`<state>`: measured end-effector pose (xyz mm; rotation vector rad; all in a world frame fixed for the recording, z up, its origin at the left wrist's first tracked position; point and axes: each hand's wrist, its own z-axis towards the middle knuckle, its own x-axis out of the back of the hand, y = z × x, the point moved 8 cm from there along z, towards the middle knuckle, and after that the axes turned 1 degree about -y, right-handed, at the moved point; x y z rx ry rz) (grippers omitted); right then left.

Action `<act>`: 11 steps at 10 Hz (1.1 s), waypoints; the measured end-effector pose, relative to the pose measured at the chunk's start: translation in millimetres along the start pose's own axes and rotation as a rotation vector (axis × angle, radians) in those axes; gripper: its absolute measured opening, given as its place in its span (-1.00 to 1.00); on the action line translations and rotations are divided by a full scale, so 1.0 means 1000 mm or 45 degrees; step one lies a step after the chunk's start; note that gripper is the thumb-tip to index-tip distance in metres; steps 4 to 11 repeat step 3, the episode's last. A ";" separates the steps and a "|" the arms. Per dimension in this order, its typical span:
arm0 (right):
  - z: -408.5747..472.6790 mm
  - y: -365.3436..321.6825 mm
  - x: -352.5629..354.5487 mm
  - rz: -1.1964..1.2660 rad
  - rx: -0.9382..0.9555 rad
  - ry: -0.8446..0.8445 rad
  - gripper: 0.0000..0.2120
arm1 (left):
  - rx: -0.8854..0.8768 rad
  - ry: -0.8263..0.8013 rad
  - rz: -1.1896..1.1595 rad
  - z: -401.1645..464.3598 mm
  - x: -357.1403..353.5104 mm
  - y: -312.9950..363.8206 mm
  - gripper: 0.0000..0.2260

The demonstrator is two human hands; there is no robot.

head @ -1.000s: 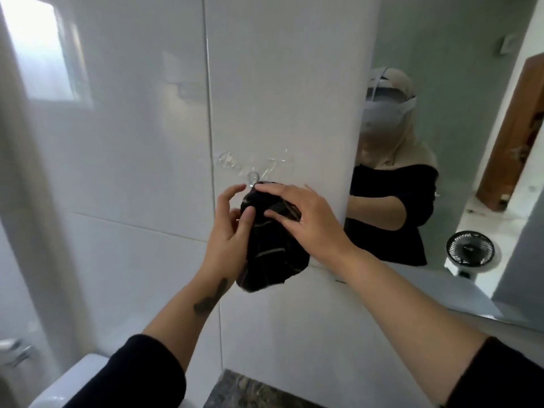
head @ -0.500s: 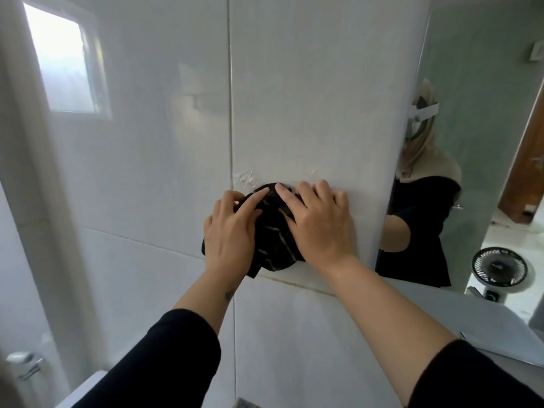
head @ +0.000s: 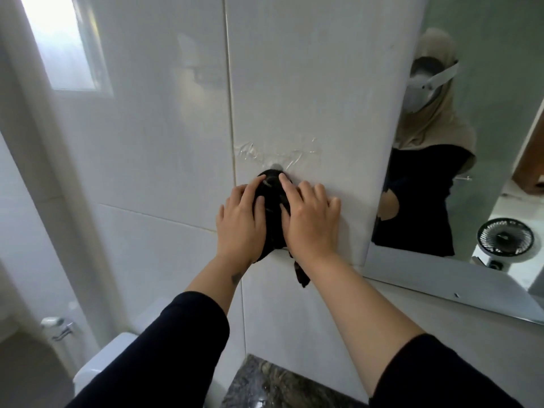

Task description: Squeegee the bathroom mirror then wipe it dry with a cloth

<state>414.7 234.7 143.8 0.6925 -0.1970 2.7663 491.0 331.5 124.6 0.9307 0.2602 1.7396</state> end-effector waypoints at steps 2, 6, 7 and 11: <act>-0.037 0.007 0.009 0.172 0.018 -0.316 -0.35 | 0.091 -0.218 0.122 -0.015 -0.002 0.010 -0.51; -0.055 0.018 0.017 0.174 -0.015 -0.399 -0.33 | 0.045 -0.219 0.206 -0.020 0.001 0.024 -0.43; -0.055 0.018 0.017 0.174 -0.015 -0.399 -0.33 | 0.045 -0.219 0.206 -0.020 0.001 0.024 -0.43; -0.055 0.018 0.017 0.174 -0.015 -0.399 -0.33 | 0.045 -0.219 0.206 -0.020 0.001 0.024 -0.43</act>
